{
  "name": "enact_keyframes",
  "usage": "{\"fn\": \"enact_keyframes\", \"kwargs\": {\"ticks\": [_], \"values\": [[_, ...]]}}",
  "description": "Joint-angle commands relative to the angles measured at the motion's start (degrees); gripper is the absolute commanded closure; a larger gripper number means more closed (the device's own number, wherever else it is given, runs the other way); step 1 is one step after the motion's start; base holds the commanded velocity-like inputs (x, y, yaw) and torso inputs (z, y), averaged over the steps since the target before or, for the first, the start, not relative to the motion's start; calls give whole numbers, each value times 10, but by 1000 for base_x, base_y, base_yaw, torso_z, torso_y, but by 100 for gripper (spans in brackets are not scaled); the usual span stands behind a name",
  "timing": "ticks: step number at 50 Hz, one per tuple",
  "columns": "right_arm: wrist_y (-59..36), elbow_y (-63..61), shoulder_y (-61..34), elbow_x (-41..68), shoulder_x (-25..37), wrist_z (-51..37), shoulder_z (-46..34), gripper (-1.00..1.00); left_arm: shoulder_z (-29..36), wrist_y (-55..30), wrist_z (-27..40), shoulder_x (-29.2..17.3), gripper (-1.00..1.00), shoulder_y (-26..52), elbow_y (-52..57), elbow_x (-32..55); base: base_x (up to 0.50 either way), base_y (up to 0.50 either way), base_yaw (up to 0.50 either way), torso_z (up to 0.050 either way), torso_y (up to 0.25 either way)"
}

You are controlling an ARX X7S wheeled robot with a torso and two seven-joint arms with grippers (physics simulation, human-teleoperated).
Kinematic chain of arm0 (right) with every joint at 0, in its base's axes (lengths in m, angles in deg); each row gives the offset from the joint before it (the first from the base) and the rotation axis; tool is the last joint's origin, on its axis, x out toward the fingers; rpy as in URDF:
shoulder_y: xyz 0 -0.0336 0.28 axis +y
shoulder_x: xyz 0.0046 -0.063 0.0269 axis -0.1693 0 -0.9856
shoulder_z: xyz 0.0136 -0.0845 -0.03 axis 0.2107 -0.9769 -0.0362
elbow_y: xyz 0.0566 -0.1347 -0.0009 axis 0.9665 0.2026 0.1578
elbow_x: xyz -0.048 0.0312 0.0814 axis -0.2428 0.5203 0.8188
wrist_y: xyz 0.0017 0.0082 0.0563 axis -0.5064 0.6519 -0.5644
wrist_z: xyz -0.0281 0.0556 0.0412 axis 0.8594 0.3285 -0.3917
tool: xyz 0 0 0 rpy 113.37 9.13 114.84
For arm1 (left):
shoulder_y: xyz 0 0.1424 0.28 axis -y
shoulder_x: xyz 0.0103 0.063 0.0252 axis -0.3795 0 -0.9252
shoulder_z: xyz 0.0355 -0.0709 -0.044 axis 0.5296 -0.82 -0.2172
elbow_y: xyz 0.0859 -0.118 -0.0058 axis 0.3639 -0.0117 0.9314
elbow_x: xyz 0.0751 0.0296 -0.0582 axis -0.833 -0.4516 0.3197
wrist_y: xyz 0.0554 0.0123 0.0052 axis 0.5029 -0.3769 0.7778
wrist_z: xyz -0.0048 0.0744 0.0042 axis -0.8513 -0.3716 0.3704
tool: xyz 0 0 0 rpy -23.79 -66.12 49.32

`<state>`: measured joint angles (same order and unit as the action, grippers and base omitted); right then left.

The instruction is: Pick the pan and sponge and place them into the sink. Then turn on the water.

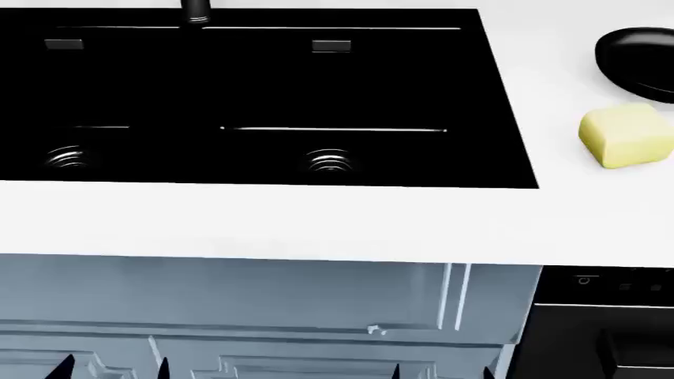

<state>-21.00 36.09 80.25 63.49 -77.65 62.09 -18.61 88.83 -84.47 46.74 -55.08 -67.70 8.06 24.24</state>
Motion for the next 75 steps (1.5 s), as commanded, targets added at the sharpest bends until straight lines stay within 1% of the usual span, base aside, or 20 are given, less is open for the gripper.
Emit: {"fn": "enact_keyframes", "kwargs": {"ticks": [1, 6, 8, 18, 29, 48, 58, 75], "values": [[2, 1, -1, 14, 8, -11, -10, -100, 14, -2, 17, -7, -100, 2, 1, 6, 0, 0, 0, 0, 0], [7, 1, 0, 35, 17, -21, -19, -100, 31, -1, 33, -16, -100, 2, 1, 15, 0, 0, 0, 0, 0], [6, 4, -1, 39, 21, -21, -24, -100, 29, -8, 32, -18, -100, 2, 4, 33, 0, 0, 0, 0, 0], [7, 3, -1, 46, 33, -36, -38, -100, 47, -2, 49, -33, -100, 3, 3, 31, 0, 0, 0, 0, 0], [4, 7, -3, 54, 41, -49, -47, -100, 51, -3, 53, -45, -100, 0, 6, 51, 0, -43, 0, 0, 0], [14, 5, -2, 62, 55, -67, -59, -100, 59, -2, 62, -62, -100, -5, 11, 71, 0, -361, 0, 0, 0], [26, 11, -2, 72, 60, -72, -64, -100, 69, -5, 72, -62, -100, 2, 4, 71, 25, -365, 0, 0, 0], [31, 14, -5, 80, 68, -83, -73, -100, 76, -2, 77, -74, -100, -1, 5, 81, 101, -468, 0, 0, 0]]}}
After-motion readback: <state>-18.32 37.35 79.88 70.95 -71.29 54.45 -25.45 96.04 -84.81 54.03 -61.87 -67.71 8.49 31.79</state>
